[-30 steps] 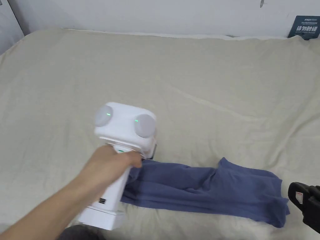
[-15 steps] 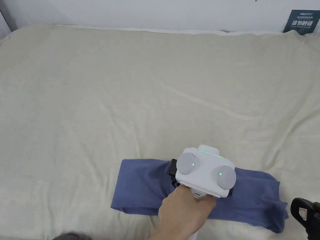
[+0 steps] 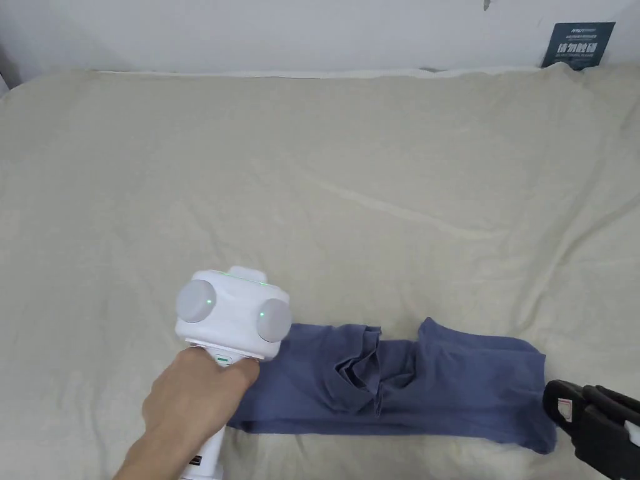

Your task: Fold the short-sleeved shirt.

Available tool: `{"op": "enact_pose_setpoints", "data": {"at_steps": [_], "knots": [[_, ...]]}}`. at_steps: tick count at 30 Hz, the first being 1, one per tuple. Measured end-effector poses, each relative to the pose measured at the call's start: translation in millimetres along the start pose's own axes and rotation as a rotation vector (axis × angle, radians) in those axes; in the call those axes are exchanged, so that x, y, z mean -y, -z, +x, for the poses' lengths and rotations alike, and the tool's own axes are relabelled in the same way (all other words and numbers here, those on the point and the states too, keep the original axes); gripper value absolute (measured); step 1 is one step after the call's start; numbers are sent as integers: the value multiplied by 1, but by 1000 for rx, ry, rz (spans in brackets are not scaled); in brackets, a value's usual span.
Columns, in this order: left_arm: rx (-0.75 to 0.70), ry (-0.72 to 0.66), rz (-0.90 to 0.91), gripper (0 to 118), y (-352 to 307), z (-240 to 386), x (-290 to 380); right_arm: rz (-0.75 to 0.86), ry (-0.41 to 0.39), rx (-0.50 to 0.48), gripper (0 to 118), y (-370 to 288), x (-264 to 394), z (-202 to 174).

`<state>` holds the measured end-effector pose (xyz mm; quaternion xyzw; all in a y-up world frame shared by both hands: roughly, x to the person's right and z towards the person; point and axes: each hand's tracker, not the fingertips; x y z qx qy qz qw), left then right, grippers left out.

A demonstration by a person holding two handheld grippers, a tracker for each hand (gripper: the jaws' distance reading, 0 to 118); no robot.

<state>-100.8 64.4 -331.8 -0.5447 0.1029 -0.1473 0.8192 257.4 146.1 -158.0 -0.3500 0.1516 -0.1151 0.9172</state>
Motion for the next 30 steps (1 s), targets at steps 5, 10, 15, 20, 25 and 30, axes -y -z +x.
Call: {"op": "enact_pose_setpoints", "data": {"at_steps": [5, 10, 15, 20, 25, 30], "knots": [[-128, 283, 64, 0, -20, 116, 27, 7, 12, 11, 1, -9, 3, 4], [-126, 416, 134, 0, -43, 218, 41, 16, 34, 50, 1, -20, 0, 14], [50, 389, 134, 0, -68, 249, 39, 27, 50, 79, 1, -32, 1, 20], [269, 261, 164, 0, -71, 207, 30, 28, 64, 96, 1, -30, -1, 22], [776, -63, 100, 0, -66, 75, 21, 32, 51, 80, 1, -21, -7, 9], [797, -162, 116, 0, -28, -66, 31, 12, 18, 49, 1, 4, -12, -11]]}}
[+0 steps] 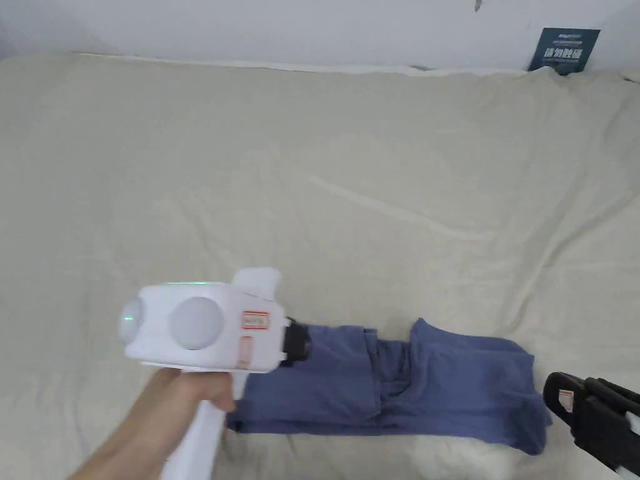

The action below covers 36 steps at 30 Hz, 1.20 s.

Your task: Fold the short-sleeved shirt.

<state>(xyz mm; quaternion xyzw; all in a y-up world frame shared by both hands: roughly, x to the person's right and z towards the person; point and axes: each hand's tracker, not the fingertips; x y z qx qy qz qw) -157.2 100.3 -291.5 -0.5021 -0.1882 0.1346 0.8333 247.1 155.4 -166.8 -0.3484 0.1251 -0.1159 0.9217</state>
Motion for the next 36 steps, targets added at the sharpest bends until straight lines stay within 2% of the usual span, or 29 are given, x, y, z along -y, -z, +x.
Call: {"op": "enact_pose_setpoints", "data": {"at_steps": [3, 6, 7, 8, 9, 10, 12, 13, 16, 22, 23, 24, 25, 26, 27, 28, 29, 36], "knots": [[-27, -108, -23, 0, -14, -65, 5, -7, -21, -12, 1, 19, 0, -15], [99, -235, -27, 0, -9, -102, 15, -39, -33, -15, 1, 34, 0, -27], [122, -265, -26, 7, -7, -108, 18, -44, -37, -18, 1, 36, 1, -30], [166, -294, -21, 41, -4, -115, 21, -53, -40, -19, 1, 38, 1, -33], [235, -308, -6, 90, -1, -115, 25, -61, -45, -22, 1, 40, 2, -36], [274, -331, 9, 104, 3, -118, 27, -67, -49, -23, 1, 41, 2, -37], [309, -366, -26, 118, 15, -121, 28, -79, -53, -21, 1, 45, 3, -38], [352, -368, 38, 118, 16, -123, 26, -86, -55, -19, 1, 46, 3, -38], [437, -405, -52, 118, 34, -125, 24, -97, -56, -11, 1, 47, 3, -37], [715, -439, -67, 118, 85, -132, 35, -91, -42, 0, 1, 43, 0, -36], [692, -434, -53, 110, 87, -131, 34, -88, -38, 3, 1, 41, 0, -36], [691, -440, -42, 78, 86, -132, 34, -87, -37, 6, 1, 39, 0, -36], [678, -455, -39, 20, 88, -133, 35, -85, -38, 7, 1, 37, 0, -36], [485, -436, -48, 12, 89, -133, 41, -83, -42, 9, 1, 35, -1, -36], [479, -394, -40, 12, 89, -134, 42, -81, -46, 11, 1, 34, -2, -36], [573, -430, -71, 12, 88, -140, 44, -80, -50, 14, 1, 33, -3, -35], [602, -464, -58, 12, 82, -143, 44, -80, -53, 16, 1, 31, -4, -35], [503, -429, 0, 12, 19, -150, 45, -53, -50, 12, 1, 28, -8, -32]]}}
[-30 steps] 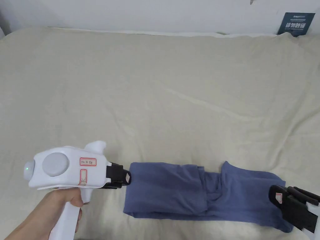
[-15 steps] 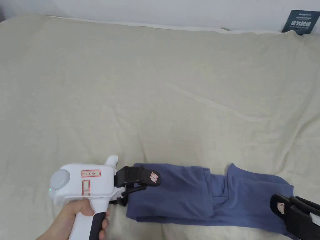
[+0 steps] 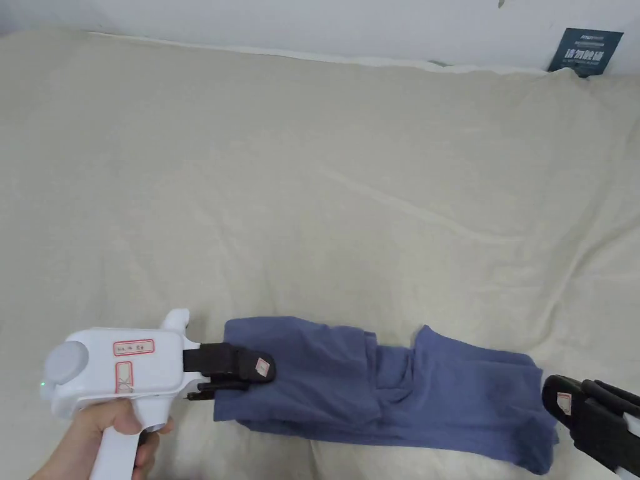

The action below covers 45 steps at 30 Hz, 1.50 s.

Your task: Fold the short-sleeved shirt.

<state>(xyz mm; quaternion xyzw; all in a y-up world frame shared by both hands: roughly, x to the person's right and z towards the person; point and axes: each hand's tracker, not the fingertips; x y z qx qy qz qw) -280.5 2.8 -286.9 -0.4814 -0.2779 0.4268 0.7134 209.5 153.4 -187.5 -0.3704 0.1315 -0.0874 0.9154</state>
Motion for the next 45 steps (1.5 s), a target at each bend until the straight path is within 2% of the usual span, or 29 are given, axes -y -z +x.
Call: {"op": "enact_pose_setpoints", "data": {"at_steps": [4, 7, 13, 16, 21, 25, 30, 32, 36, 37, 38, 39, 43, 45], "knots": [[-113, 18, 67, 12, -60, 6, 6, 5, -14, -23, 1, -1, 1, -3], [-251, 71, 107, 12, -96, 18, 10, 4, -25, -46, 1, 0, 2, -4], [-474, 211, 94, 12, -81, 85, 19, 0, -25, -65, 1, 0, 7, -3], [-636, 322, 51, 12, -53, 134, 23, 15, -29, -74, 1, -10, 9, -2], [-927, 622, -50, 12, 9, 216, 38, 38, -33, -71, 1, -25, 12, 4], [-1029, 737, -164, 12, 69, 248, 50, 53, -19, -72, 1, -33, 18, 12], [-1184, 917, -305, 13, 167, 256, 83, 54, 17, -67, 1, -36, 26, 24], [-1170, 938, -334, 14, 205, 253, 94, 52, 28, -62, 1, -38, 28, 29], [-1187, 990, -379, 37, 281, 231, 121, 59, 72, -26, 1, -46, 31, 45], [-1182, 986, -353, 64, 292, 227, 124, 60, 84, -19, 1, -49, 32, 50], [-1155, 990, -303, 99, 302, 223, 125, 60, 95, -8, 1, -52, 33, 55], [-1140, 978, -289, 111, 305, 224, 126, 59, 105, 11, 1, -55, 33, 59], [-993, 853, -231, 110, 283, 244, 126, 66, 128, 49, 1, -63, 35, 76], [-868, 783, -192, 110, 255, 254, 121, 72, 150, 53, 1, -62, 35, 81]]}}
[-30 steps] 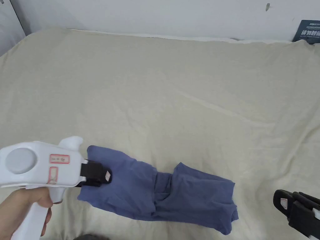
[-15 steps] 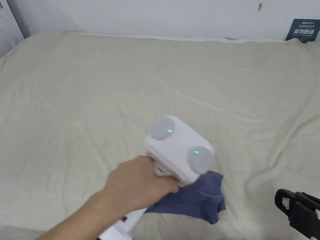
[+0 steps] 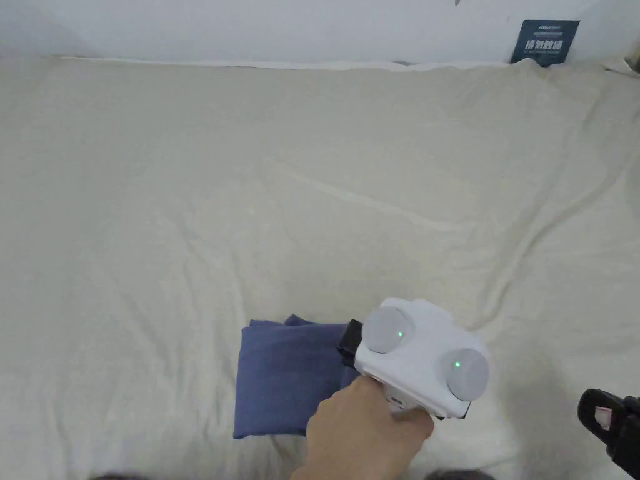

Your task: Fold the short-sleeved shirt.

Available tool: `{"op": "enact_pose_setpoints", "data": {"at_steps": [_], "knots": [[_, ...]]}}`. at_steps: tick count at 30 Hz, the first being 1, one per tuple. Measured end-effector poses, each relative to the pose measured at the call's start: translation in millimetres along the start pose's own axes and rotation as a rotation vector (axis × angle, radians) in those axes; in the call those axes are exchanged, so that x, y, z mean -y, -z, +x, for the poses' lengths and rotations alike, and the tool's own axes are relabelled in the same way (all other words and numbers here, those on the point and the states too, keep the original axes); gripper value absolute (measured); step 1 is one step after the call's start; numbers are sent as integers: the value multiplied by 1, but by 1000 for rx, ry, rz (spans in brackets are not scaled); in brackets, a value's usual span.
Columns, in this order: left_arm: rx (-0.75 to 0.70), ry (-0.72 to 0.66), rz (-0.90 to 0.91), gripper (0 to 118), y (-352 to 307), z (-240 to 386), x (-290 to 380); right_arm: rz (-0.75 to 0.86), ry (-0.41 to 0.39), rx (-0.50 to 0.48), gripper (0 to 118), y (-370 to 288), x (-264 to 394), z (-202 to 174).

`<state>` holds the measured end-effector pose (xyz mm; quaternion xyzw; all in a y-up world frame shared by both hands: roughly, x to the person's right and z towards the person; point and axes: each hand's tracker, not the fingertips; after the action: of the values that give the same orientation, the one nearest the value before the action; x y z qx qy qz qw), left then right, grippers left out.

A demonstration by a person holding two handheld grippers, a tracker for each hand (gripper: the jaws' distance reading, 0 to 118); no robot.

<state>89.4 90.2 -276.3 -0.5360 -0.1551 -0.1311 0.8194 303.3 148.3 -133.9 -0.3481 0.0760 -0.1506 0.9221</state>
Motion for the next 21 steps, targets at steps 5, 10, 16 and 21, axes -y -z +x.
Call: {"op": "enact_pose_setpoints", "data": {"at_steps": [5, 10, 16, 21], "knots": [[33, -161, 64, 69, -60, -70, 18, -5, 13, -18, 1, 5, 1, -7], [-328, -131, -13, 1, -44, -111, 34, -18, -21, -58, 1, 12, 1, -17], [-558, 89, -130, 2, 40, -22, 39, -27, -31, -82, 1, 10, 3, -19], [-727, 287, 18, 2, 82, 98, 36, -36, -56, -16, 1, -2, 0, -5]]}}
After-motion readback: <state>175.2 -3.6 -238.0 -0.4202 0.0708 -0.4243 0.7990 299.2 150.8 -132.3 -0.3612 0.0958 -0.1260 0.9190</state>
